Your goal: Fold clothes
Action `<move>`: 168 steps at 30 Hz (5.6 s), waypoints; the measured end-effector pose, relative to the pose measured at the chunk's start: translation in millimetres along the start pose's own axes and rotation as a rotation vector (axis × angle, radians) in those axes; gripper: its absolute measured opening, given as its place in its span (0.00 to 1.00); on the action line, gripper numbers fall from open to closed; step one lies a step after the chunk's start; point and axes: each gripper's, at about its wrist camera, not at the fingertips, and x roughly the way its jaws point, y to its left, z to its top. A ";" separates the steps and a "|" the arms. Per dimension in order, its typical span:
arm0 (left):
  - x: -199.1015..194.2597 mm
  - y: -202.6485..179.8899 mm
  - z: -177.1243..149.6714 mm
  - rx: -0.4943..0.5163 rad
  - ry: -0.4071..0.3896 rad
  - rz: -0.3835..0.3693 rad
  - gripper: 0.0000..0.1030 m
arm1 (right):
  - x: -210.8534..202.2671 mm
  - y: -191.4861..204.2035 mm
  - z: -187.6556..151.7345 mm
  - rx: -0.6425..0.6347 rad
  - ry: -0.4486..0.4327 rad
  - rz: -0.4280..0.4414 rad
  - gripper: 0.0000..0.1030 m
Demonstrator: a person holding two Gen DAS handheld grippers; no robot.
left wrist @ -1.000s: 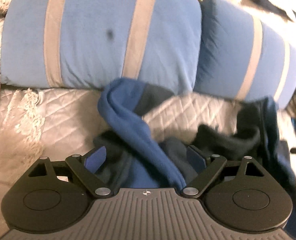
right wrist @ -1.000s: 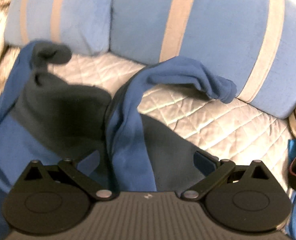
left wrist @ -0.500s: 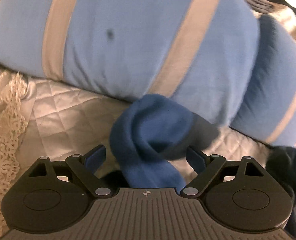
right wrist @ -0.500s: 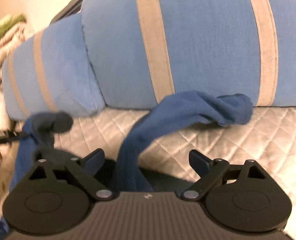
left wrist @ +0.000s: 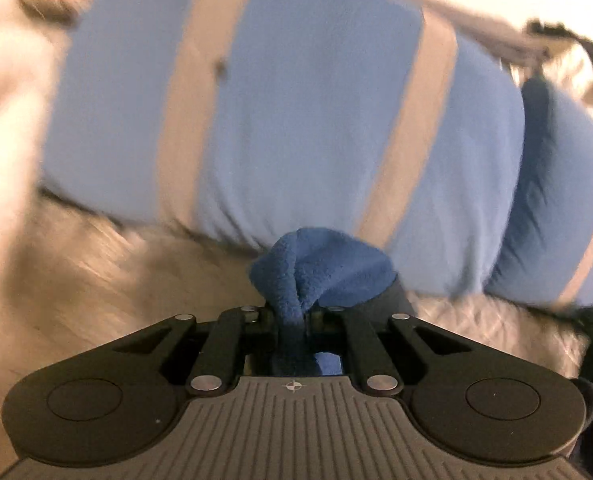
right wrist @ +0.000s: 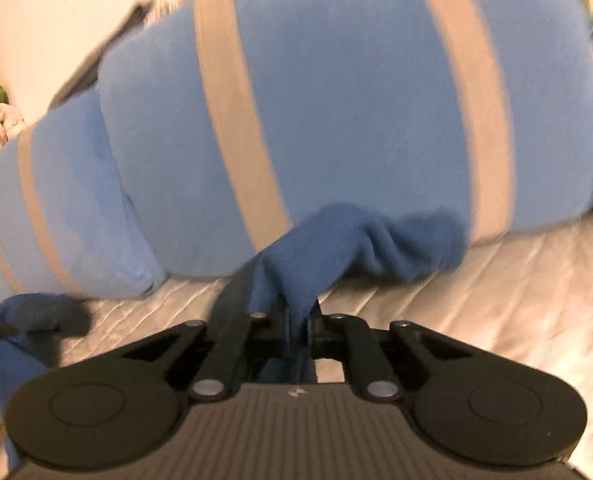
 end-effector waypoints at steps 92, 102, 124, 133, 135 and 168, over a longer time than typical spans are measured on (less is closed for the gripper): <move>20.8 -165.1 -21.9 0.313 0.401 -0.263 0.10 | 64.2 127.5 -56.5 -0.198 0.575 0.075 0.14; -52.1 -163.6 -77.3 0.555 0.183 -0.245 0.10 | -14.8 128.8 -78.7 -0.353 0.440 0.141 0.08; -93.2 -165.9 -102.3 0.826 0.086 -0.267 0.08 | -72.9 136.3 -126.1 -0.681 0.336 0.256 0.07; -35.3 -174.1 -23.5 0.486 0.124 -0.294 0.07 | -15.6 124.0 -71.0 -0.396 0.296 0.254 0.06; -16.7 -172.4 -17.8 0.406 0.158 -0.296 0.07 | 0.5 118.8 -65.0 -0.332 0.296 0.250 0.06; 14.1 -127.6 -38.1 0.480 0.288 -0.675 0.53 | -17.2 45.6 -68.6 -0.168 0.220 0.344 0.83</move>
